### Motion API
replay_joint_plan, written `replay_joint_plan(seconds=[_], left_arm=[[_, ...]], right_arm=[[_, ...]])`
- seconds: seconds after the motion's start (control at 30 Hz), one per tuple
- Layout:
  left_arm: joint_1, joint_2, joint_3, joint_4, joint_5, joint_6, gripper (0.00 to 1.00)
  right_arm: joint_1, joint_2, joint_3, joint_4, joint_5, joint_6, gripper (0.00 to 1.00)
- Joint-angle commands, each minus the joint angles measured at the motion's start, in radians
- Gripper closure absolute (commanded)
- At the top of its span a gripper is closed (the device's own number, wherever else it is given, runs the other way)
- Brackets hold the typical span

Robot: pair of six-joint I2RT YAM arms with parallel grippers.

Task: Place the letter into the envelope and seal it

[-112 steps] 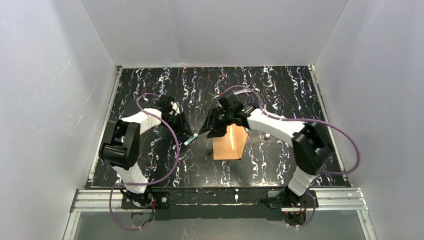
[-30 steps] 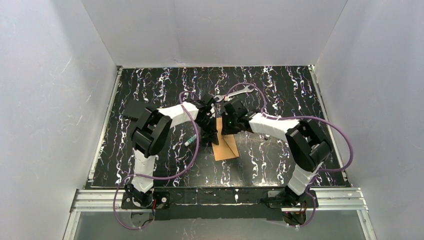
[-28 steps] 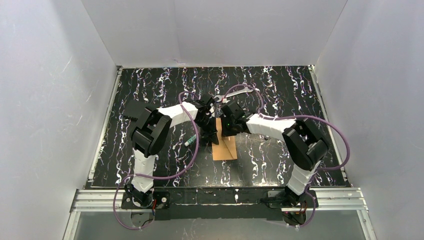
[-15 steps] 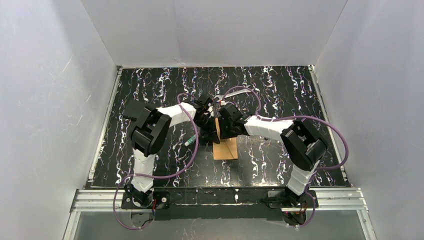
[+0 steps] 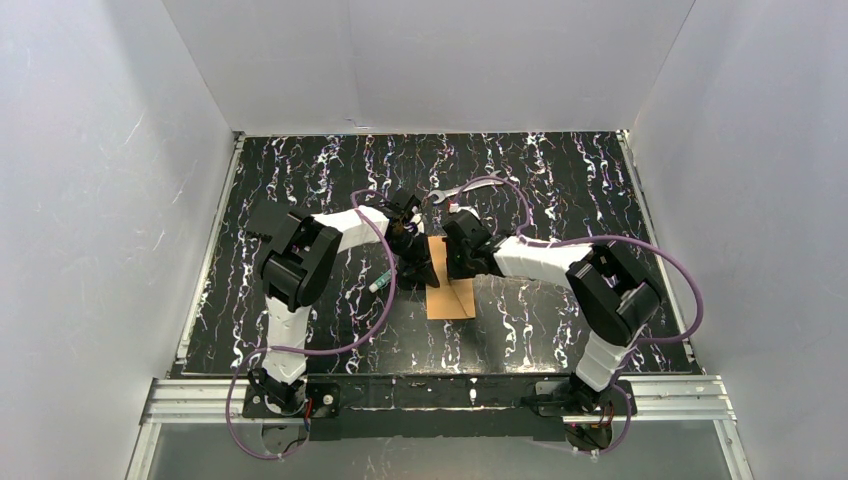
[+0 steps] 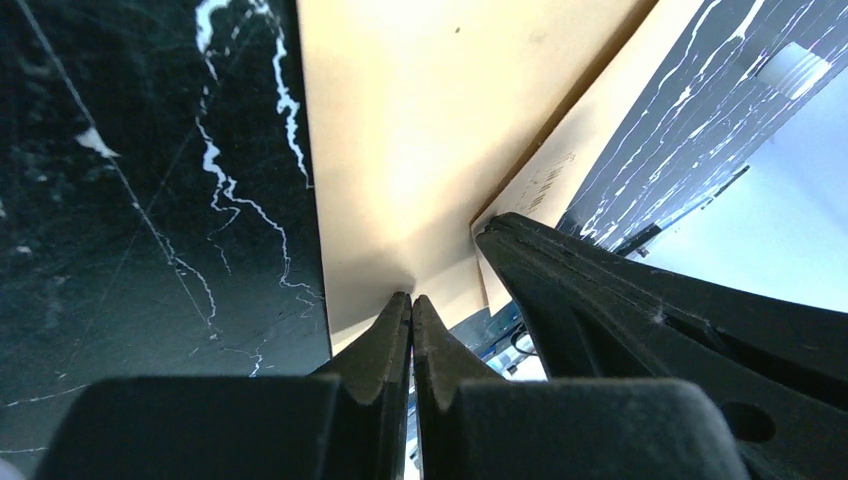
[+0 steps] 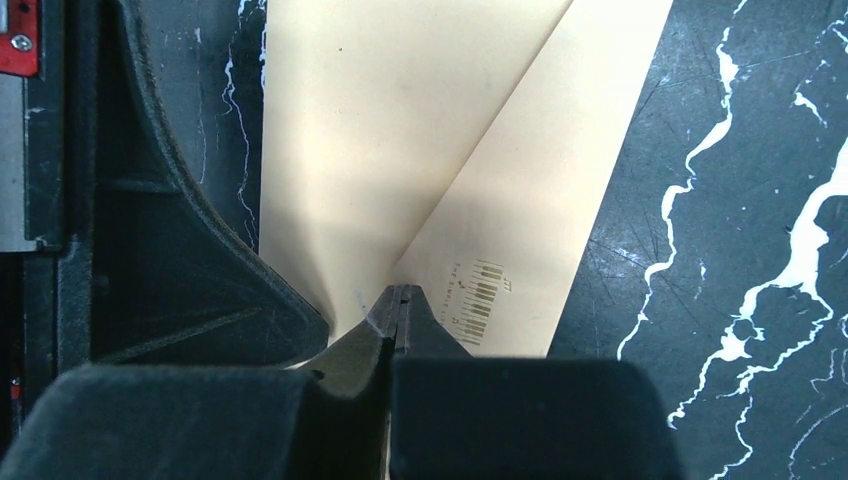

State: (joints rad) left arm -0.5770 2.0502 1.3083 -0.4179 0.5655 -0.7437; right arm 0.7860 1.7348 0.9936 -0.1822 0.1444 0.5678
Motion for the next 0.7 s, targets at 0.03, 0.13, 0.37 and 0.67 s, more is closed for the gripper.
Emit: replay_joint_plan(seconds=[0.03,0.13,0.37,0.67], left_arm=[[0.006,0.026,-0.033,0.009,-0.059,0.001,1.0],[0.01,0.027,-0.034,0.013,-0.065,-0.003,1.0],[0.021,0.026,-0.036,0.025,-0.108,-0.053,1.0],[0.021,0.015,-0.027,0.029,-0.236,-0.13,1.0]], right_arm=[[0.037,0.092,0.062,-0.235,0.162,-0.035,0.99],[0.064,0.131,0.084,-0.31,0.228,-0.038,0.99],[0.129,0.125,0.046,-0.36,0.204,-0.074,0.94],[0.147,-0.006,-0.108,-0.337,0.088,-0.129,0.93]])
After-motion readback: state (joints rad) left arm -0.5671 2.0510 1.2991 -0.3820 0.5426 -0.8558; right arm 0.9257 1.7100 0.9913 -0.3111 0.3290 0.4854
